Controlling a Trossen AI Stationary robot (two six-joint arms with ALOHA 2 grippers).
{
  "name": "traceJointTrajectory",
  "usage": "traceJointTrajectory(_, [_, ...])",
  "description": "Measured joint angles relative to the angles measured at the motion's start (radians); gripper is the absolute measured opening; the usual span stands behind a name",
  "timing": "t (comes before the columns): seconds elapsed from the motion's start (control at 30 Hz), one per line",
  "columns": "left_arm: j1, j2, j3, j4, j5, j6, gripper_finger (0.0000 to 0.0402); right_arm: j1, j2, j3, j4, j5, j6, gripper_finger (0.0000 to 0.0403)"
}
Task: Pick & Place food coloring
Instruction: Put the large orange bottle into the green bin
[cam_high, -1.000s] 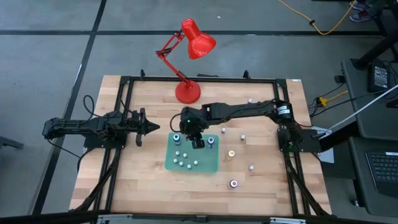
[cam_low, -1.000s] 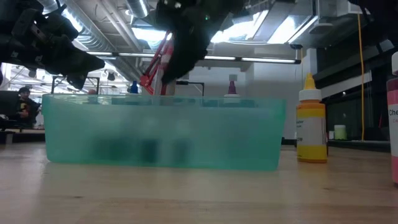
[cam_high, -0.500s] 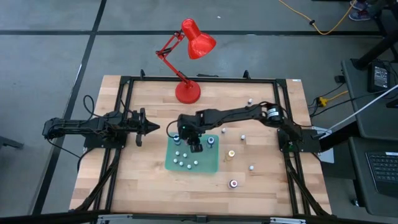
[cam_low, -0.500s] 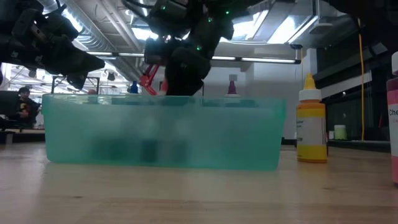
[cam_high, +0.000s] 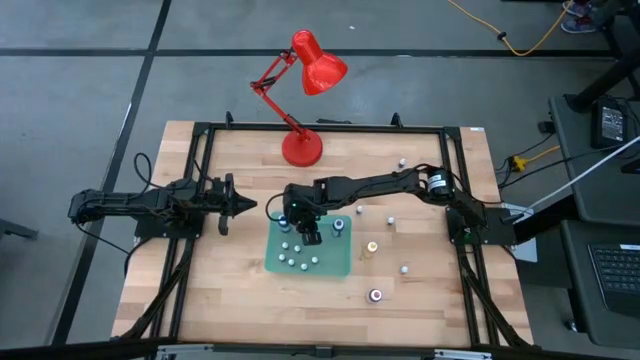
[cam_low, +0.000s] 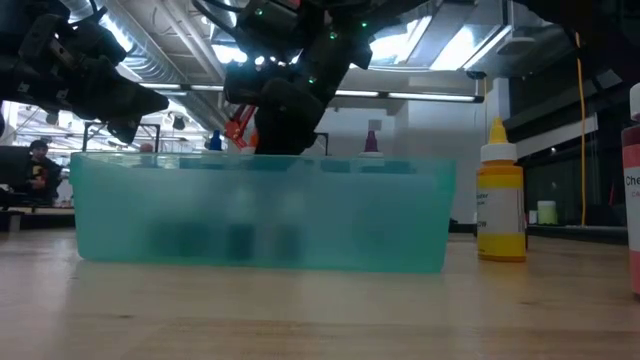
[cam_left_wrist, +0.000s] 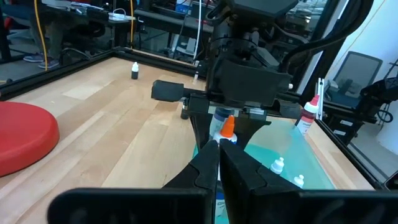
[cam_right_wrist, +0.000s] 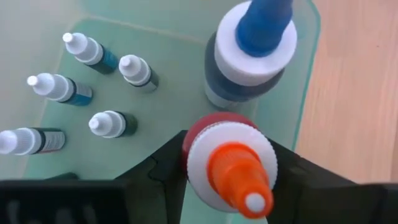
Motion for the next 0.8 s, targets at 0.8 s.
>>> traceJointTrajectory(0.8, [0.000,0.000,0.000,0.000,0.000,0.000,0.0008,0.001,-0.138,0.000,-0.139,0.155,-0.003,0.0210])
